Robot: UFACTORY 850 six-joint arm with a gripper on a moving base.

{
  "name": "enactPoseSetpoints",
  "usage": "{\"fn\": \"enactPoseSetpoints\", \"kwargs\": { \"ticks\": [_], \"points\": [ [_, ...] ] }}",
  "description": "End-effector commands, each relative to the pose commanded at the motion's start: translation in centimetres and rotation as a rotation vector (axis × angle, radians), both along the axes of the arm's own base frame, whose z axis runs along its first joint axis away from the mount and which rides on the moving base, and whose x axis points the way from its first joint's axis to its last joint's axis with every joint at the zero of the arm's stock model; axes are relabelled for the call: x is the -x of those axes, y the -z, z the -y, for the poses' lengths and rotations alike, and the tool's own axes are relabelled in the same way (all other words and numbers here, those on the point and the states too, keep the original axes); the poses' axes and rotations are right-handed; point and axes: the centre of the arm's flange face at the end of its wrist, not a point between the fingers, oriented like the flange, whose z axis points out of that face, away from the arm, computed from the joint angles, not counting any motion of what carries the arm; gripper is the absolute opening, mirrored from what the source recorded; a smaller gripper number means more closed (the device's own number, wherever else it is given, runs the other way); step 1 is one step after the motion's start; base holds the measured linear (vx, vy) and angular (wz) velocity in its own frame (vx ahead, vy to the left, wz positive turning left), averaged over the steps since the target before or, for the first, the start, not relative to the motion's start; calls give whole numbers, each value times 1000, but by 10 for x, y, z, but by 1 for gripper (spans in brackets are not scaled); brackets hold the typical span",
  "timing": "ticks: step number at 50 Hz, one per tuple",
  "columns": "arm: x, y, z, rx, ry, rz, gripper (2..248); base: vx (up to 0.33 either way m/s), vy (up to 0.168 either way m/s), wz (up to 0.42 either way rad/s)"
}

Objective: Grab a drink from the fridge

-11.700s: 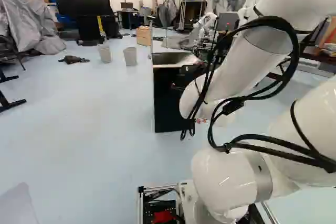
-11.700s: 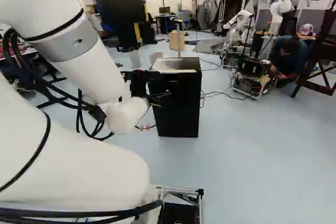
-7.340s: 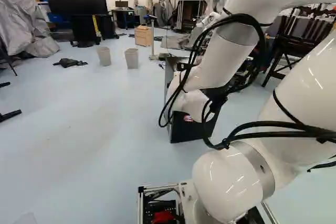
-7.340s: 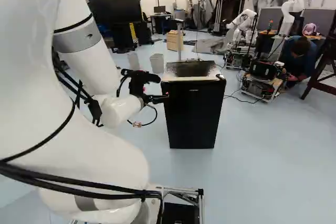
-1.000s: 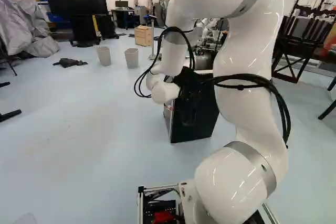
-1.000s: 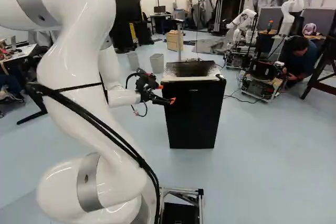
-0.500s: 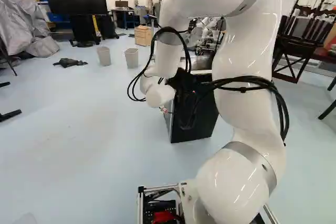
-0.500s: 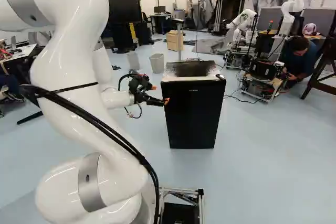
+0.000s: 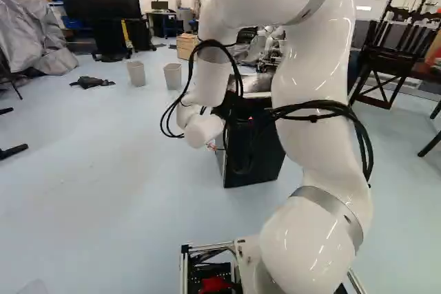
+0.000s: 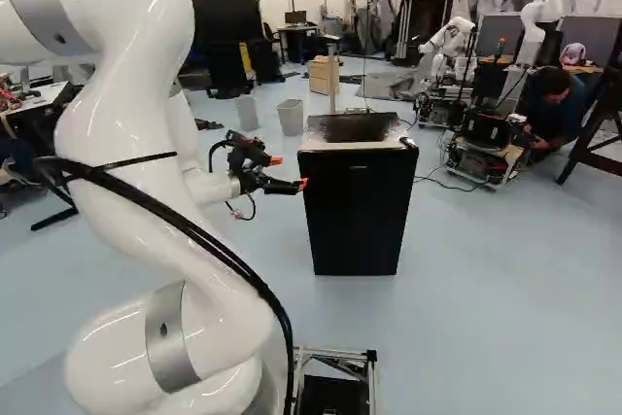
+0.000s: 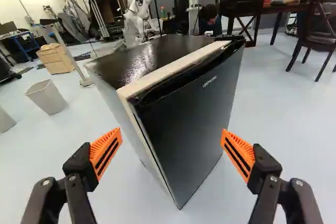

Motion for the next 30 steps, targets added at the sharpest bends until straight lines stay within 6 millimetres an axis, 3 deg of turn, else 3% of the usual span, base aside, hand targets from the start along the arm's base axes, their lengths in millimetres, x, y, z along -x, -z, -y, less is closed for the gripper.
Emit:
{"fn": "enactPoseSetpoints", "kwargs": {
  "ticks": [30],
  "points": [
    [-25,27,-21,79,16,42,247,0,0,0]
  ]
}}
